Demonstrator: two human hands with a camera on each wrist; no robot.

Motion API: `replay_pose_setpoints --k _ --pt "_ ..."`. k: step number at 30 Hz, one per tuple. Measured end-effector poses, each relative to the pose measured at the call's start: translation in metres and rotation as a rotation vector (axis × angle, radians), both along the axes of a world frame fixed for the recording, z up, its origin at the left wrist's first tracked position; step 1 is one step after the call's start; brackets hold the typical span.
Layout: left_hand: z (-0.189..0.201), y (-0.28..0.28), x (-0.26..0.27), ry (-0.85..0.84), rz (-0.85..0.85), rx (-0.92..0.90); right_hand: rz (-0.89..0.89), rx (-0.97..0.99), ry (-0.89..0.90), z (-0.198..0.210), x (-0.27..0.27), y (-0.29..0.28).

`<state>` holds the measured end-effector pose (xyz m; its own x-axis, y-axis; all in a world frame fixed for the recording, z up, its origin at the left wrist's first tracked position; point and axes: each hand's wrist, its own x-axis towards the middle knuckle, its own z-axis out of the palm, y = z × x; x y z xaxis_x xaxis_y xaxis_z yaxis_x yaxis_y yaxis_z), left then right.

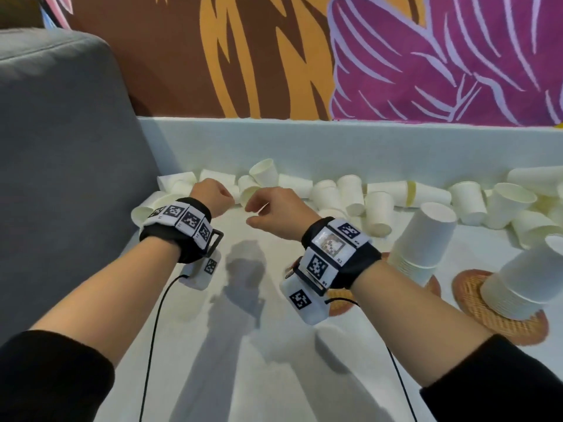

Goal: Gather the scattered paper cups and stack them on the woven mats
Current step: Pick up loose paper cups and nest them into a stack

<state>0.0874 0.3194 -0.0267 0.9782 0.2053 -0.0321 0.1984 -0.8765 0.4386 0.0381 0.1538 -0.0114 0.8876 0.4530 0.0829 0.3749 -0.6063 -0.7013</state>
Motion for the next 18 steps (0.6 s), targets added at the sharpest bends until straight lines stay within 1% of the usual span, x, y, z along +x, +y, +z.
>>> replay_pose_setpoints --k 3,5,7,9,11,14,16,18 --pt "-0.013 0.041 0.005 -0.015 0.068 0.172 0.002 -0.026 0.083 -0.016 0.011 0.031" --pt "-0.022 0.062 0.005 0.027 0.127 0.224 -0.006 -0.058 0.125 -0.027 0.017 0.043" --pt "-0.032 0.077 0.003 0.065 0.107 0.238 -0.027 -0.077 0.162 -0.037 0.023 0.053" --pt "-0.039 0.084 0.003 0.048 0.023 0.205 -0.042 -0.089 0.188 -0.044 0.027 0.063" --pt "-0.038 0.083 0.006 -0.006 -0.031 0.098 -0.06 -0.095 0.187 -0.048 0.031 0.072" --pt "-0.027 0.069 0.015 -0.084 -0.112 -0.137 -0.114 -0.091 0.149 -0.052 0.042 0.087" --pt "-0.021 0.056 0.02 -0.066 -0.146 -0.323 -0.198 -0.056 0.156 -0.055 0.049 0.094" --pt "-0.019 0.047 0.029 -0.038 -0.113 -0.477 -0.315 -0.012 0.192 -0.059 0.056 0.094"
